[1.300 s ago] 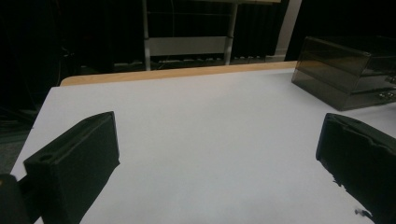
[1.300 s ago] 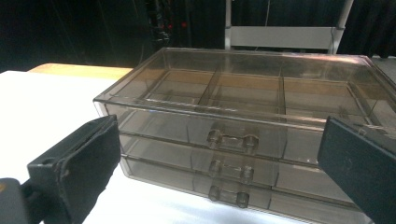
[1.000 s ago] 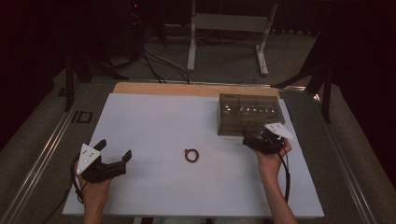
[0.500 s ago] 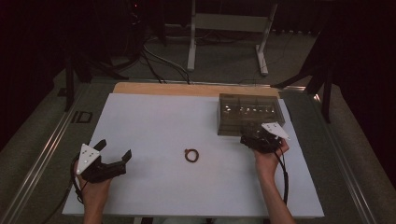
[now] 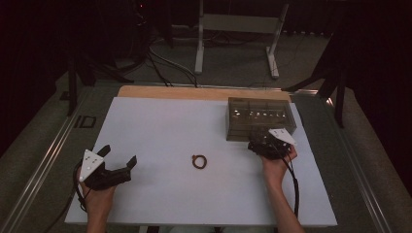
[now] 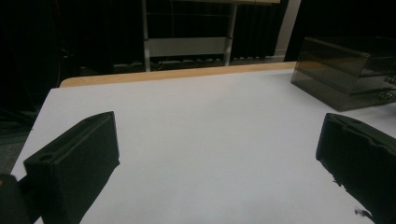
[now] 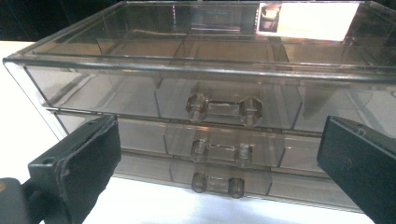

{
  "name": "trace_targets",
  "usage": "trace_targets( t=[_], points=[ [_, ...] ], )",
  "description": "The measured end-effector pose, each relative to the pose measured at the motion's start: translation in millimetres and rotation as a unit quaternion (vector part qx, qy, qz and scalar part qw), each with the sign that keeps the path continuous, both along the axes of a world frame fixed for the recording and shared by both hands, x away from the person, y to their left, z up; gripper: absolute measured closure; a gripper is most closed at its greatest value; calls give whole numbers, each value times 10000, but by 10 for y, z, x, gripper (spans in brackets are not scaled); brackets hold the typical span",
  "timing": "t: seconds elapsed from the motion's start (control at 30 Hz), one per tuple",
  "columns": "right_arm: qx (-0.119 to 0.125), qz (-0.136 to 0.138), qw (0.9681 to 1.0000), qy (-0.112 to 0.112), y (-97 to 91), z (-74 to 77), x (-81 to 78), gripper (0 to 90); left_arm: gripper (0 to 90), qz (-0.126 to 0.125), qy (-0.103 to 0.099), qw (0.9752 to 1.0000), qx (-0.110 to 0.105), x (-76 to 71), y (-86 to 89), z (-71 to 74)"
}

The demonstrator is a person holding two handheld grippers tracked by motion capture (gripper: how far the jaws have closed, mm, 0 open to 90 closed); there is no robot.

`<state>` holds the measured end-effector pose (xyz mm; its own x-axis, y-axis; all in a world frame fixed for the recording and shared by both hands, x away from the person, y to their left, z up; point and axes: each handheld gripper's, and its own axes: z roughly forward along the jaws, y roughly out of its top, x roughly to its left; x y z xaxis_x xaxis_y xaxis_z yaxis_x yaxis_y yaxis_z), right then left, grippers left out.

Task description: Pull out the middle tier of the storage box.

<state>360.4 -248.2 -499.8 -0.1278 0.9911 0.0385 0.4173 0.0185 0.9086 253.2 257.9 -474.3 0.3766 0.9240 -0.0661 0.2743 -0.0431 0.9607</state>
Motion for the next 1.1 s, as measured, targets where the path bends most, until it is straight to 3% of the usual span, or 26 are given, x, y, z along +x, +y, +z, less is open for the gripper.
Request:
trace_targets(
  t=[0.43,0.6,0.83,1.1],
  points=[
    [-98,-266,9995,162,-3,-98,16,66,8,-2,8,10000,-3,5,-1,-3],
    [-139,-449,9987,210,-2,-126,18,158,8,2,8,10000,-4,5,-1,-3],
    [-157,-519,9982,265,29,-144,20,225,8,9,2,10000,-8,3,3,-2],
    [-143,-637,9975,283,77,-171,9,371,9,24,-7,10000,-16,-2,10,2]
  ],
)
